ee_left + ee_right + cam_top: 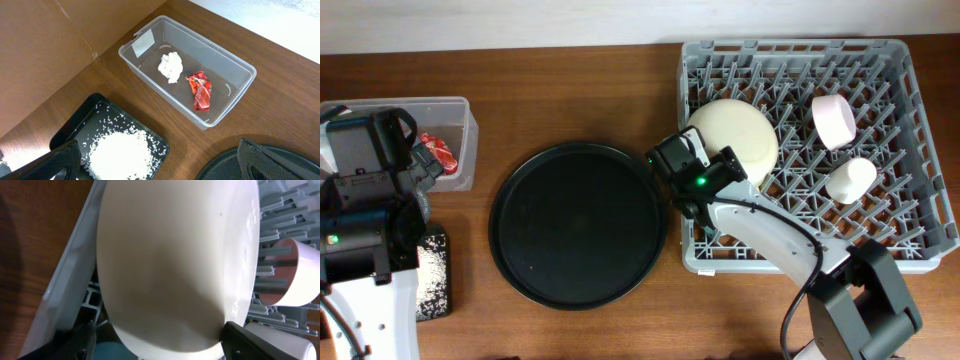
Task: Sort waste into correct bins and load items into the dishwasher rack
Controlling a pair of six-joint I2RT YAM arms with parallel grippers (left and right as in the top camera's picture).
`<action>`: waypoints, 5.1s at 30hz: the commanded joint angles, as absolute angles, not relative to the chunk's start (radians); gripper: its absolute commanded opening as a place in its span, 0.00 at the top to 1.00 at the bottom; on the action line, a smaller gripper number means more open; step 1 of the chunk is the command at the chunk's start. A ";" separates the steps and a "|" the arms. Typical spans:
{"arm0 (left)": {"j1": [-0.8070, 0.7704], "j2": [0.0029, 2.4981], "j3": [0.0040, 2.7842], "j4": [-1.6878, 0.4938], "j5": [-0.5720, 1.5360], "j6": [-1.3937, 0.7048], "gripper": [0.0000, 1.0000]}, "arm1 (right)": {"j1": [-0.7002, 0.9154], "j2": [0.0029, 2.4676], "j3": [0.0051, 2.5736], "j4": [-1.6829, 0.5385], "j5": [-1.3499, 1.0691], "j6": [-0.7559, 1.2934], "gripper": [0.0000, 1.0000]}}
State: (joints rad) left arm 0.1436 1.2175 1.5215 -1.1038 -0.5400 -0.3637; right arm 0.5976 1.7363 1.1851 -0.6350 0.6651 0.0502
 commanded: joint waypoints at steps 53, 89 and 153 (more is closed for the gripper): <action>0.145 1.213 1.530 -1.105 -0.554 -0.377 0.01 | 0.452 1.695 1.098 -0.496 0.772 0.061 0.11; 0.145 1.213 1.530 -1.105 -0.554 -0.377 0.01 | 0.315 1.551 1.145 -0.350 0.627 -0.167 0.45; 0.145 1.213 1.530 -1.105 -0.554 -0.377 0.01 | 0.406 1.612 1.145 -0.647 -0.115 0.068 0.90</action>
State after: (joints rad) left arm 0.1436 1.2175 1.5215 -1.1038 -0.5400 -0.3637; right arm 0.4088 1.6653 1.1603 -0.6159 -0.1734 0.0681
